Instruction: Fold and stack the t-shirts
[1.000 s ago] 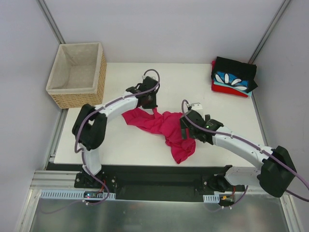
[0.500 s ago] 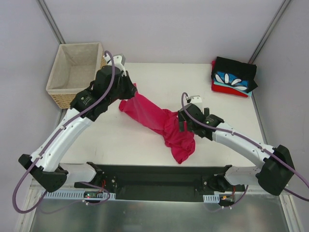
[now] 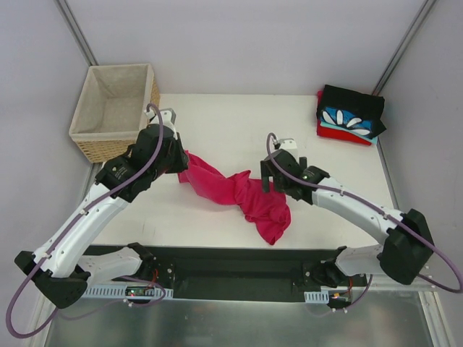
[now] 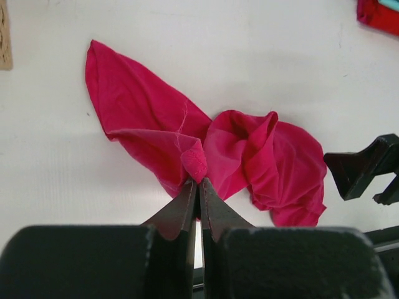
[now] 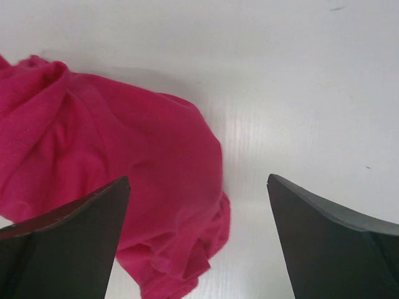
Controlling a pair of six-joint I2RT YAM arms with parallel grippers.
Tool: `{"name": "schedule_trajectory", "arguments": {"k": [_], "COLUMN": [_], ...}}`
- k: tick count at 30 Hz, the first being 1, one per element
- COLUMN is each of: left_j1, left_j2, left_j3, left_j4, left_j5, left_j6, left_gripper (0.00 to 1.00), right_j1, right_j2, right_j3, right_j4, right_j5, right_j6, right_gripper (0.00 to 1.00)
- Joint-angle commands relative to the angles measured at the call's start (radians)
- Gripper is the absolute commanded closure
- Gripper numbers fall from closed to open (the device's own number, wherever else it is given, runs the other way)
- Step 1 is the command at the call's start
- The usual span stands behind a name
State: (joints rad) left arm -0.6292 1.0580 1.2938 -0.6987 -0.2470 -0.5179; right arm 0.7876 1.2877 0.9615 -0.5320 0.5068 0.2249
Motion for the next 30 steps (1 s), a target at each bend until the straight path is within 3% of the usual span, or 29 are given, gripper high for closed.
{"name": "schedule_trajectory", "arguments": {"k": [1, 14, 30], "left_j1": [-0.007, -0.007, -0.007], "left_j2": [-0.013, -0.003, -0.026], "left_j3": [-0.047, -0.077, -0.088], "left_j4": [-0.007, -0.004, -0.002], "left_j5": [-0.029, -0.046, -0.080], "left_j6": [-0.031, -0.036, -0.021], "left_gripper": [1.00, 1.00, 1.00], "right_j1": [0.004, 0.053, 0.107], "right_j2": [0.117, 0.314, 0.469], "right_j3": [0.120, 0.301, 0.396], "right_j4": [0.086, 0.124, 0.132], "right_j5": [-0.125, -0.225, -0.240], "right_j6": [0.022, 0.034, 0.060], "right_gripper": [0.03, 0.01, 0.16]}}
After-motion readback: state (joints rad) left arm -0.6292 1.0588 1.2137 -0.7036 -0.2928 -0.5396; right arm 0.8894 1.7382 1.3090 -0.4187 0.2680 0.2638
